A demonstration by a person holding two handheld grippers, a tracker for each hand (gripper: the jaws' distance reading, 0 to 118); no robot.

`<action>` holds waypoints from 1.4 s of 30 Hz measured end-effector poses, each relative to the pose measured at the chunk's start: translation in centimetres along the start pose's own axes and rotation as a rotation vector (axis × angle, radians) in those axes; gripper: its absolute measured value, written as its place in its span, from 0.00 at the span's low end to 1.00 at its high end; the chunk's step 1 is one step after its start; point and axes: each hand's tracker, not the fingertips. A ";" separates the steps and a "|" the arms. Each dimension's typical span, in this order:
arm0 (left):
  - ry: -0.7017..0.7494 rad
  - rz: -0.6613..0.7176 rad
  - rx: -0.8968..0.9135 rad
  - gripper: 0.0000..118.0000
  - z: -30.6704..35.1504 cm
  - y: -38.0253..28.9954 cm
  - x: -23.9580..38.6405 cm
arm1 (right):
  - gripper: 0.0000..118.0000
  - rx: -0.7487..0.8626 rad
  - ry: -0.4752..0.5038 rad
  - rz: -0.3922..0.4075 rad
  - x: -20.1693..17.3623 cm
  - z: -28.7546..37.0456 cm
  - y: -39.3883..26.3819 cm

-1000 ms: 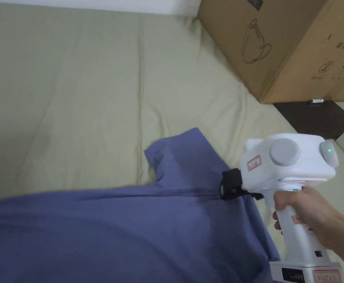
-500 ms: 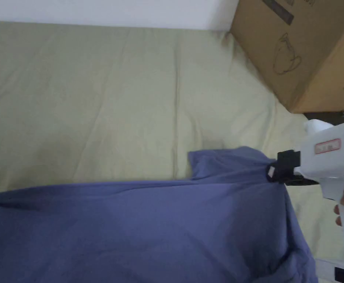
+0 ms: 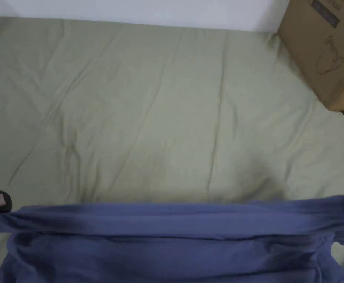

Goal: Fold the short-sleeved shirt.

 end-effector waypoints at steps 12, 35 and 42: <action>0.055 0.149 -0.165 0.01 -6.9 -5.4 -4.6 | 0.00 -0.211 -0.135 -0.104 3.4 -8.6 -5.9; -0.298 0.333 0.075 0.00 0.4 -6.5 -11.6 | 0.39 -0.184 -0.223 0.155 -3.9 -0.2 -4.2; -0.536 0.375 -0.043 0.00 -3.3 -6.0 -14.5 | 0.00 -0.196 -0.200 0.088 -5.5 -0.3 -6.4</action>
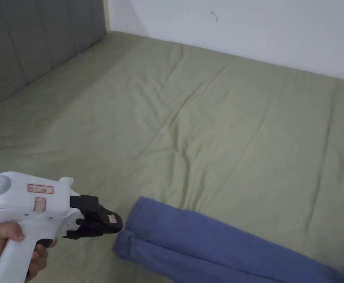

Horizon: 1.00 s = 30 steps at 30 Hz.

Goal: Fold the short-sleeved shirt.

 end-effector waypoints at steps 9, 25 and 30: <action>-0.006 -0.019 -0.048 0.57 -1.6 2.0 -1.5 | 0.00 -0.011 -0.050 0.014 -3.0 0.7 0.8; 0.035 -0.044 -0.134 0.38 -8.0 3.4 0.8 | 0.00 -0.036 0.038 0.093 -7.1 -0.7 1.0; 0.109 -0.053 -0.138 0.10 -7.6 3.3 1.5 | 0.00 -0.023 0.072 0.074 -6.3 -0.8 0.9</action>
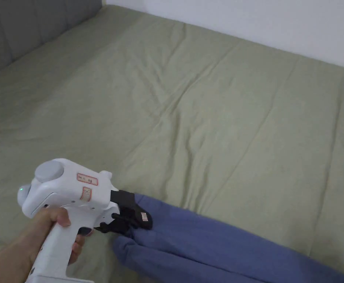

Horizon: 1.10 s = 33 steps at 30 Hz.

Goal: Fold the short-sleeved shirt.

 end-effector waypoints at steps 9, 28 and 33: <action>0.112 -0.286 0.016 0.10 0.7 -2.1 12.5 | 0.00 0.099 0.108 -0.137 4.6 0.8 -2.2; 0.436 -0.564 -0.321 0.12 -30.0 -12.2 26.1 | 0.00 0.174 0.102 -0.543 24.0 2.6 -14.8; 0.199 -0.484 -0.229 1.00 -25.9 -12.1 27.4 | 0.00 0.167 0.120 -0.572 24.6 1.8 -15.2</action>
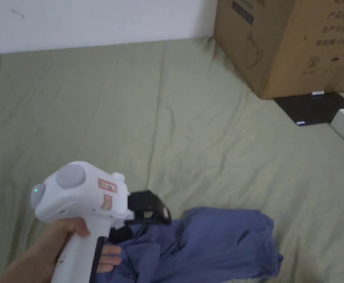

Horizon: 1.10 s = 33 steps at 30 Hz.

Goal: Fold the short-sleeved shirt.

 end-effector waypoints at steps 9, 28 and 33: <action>0.271 -0.149 0.435 0.35 13.1 -3.6 0.9 | 0.00 0.029 0.103 0.121 -4.8 -0.1 0.0; 0.556 -0.333 0.202 0.00 -1.9 -9.3 1.9 | 0.00 0.039 0.135 0.205 -7.1 -0.1 1.2; 0.605 -0.394 0.174 0.00 -5.1 -9.7 5.1 | 0.00 0.045 0.126 0.179 -6.2 -0.2 1.6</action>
